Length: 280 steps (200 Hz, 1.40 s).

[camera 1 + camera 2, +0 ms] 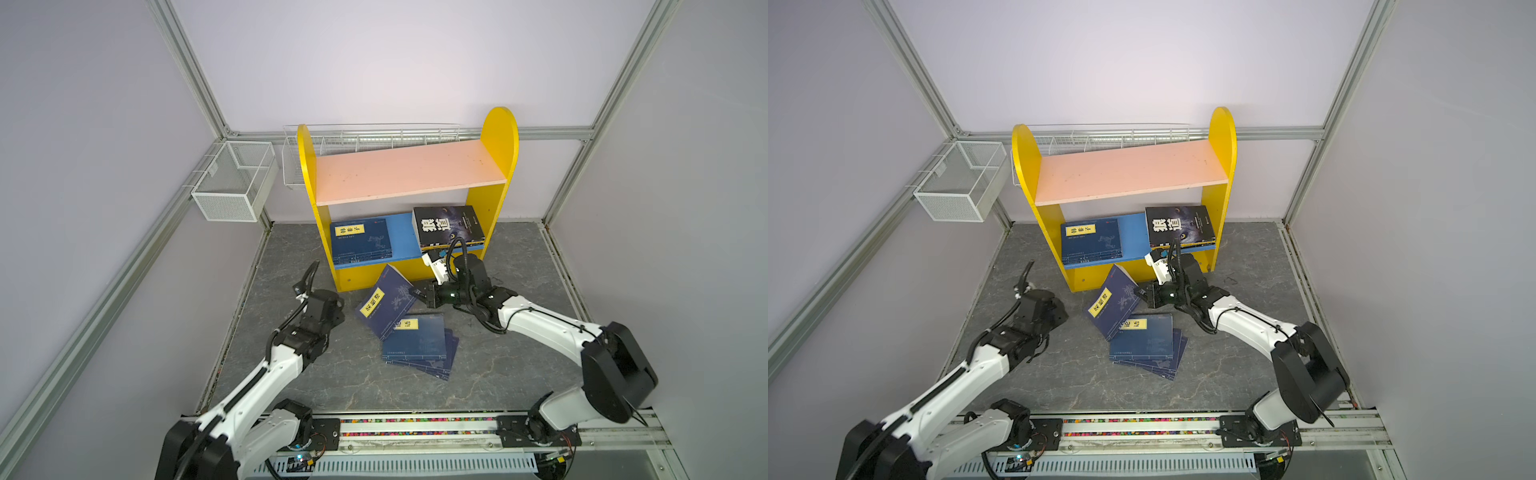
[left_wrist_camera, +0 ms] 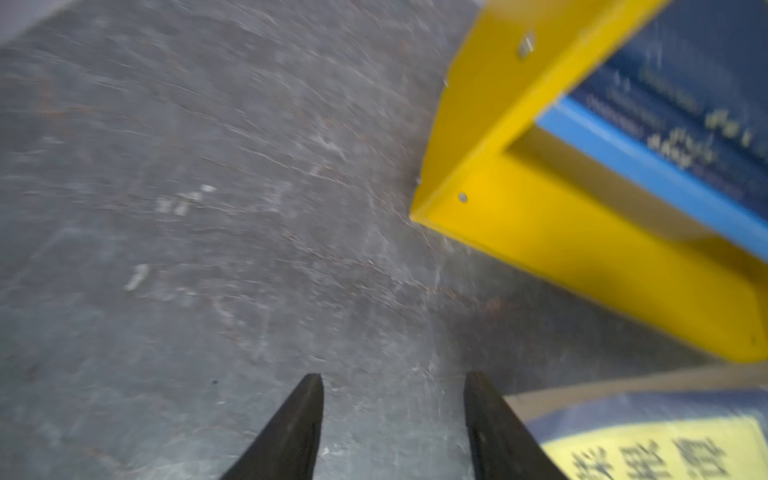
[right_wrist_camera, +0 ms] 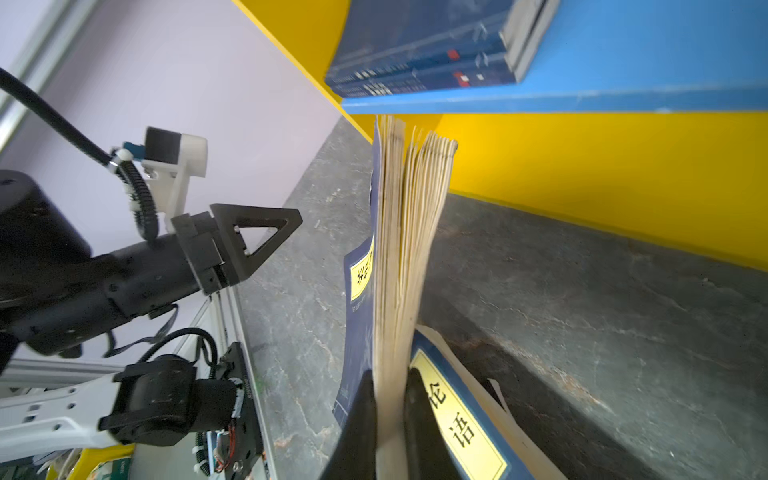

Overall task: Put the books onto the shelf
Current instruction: 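Lift the book upright with the right gripper while the left gripper releases and withdraws, then carry the book into the blue shelf with the right gripper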

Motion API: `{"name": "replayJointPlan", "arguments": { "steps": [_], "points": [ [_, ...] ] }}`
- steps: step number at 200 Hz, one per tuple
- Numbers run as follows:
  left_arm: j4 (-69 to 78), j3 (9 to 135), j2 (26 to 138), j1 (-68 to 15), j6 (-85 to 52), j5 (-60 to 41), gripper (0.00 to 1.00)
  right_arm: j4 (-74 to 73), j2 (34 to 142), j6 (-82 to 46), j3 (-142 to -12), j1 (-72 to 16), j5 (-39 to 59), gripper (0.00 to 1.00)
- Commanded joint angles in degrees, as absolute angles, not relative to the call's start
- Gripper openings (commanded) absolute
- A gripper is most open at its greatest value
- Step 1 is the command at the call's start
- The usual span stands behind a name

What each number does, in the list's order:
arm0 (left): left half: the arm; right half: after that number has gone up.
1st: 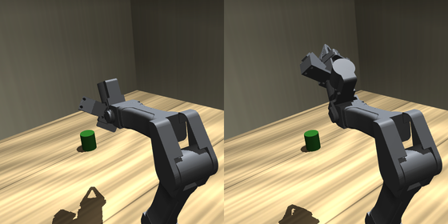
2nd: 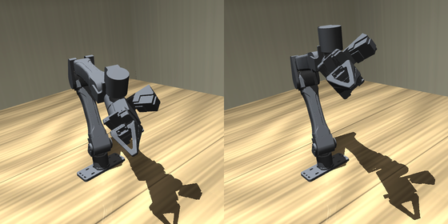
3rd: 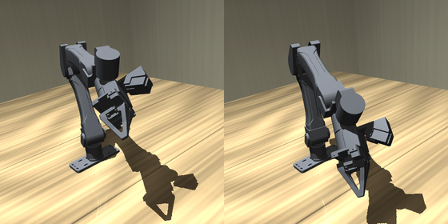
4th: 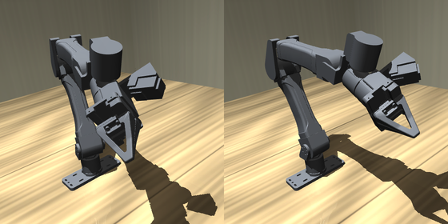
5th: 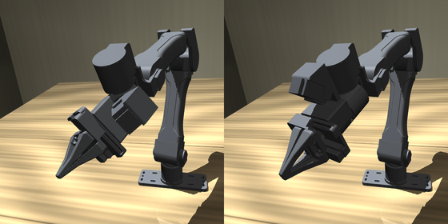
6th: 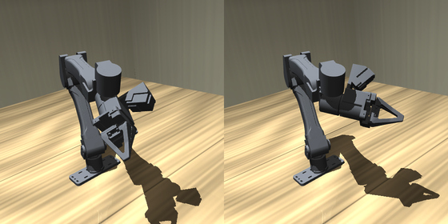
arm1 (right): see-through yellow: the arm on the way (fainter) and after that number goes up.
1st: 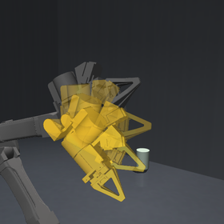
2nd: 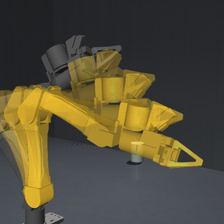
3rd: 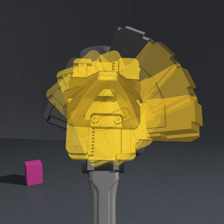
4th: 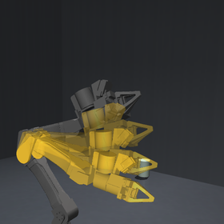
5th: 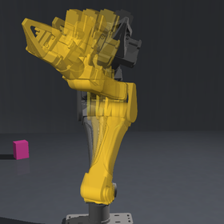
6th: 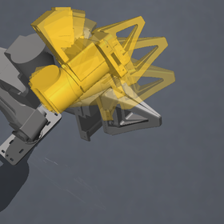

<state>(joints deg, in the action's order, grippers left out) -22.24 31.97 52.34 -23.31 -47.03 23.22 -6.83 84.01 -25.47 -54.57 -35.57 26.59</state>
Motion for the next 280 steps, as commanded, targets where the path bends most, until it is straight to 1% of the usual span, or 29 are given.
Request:
{"name": "replayJointPlan", "arguments": {
  "steps": [1,25,65,88,117,175,280],
  "points": [
    [-28.5,28.9,47.1,-22.1,-54.2,29.7,0.56,-8.3,80.7,-26.1,-56.5,-34.8,28.3,0.07],
    [-28.9,27.6,45.9,-22.1,-54.9,29.5,0.57,-14.4,81.8,-31.7,-60.0,-34.7,25.2,0.07],
    [-27.3,28.7,52.3,-22.1,-54.2,26.4,0.57,-24.7,89.1,-40.4,-67.1,-34.7,18.9,0.07],
    [-27.3,29.4,54.6,-22.1,-53.9,25.8,0.57,-27.1,94.2,-43.3,-72.2,-34.6,15.4,0.07],
    [-26.9,28.9,54.3,-22.0,-53.9,25.7,0.57,-28.7,101.0,-47.5,-78.1,-34.6,11.9,0.07],
    [-26.9,28.3,53.4,-22.1,-53.6,25.7,0.58,-30.7,111.5,-52.6,-87.0,-35.8,11.1,0.07],
    [-26.3,28.6,54.8,-22.0,-53.0,25.1,0.58,-30.5,114.8,-54.8,-87.3,-37.4,10.3,0.07]
  ]
}}
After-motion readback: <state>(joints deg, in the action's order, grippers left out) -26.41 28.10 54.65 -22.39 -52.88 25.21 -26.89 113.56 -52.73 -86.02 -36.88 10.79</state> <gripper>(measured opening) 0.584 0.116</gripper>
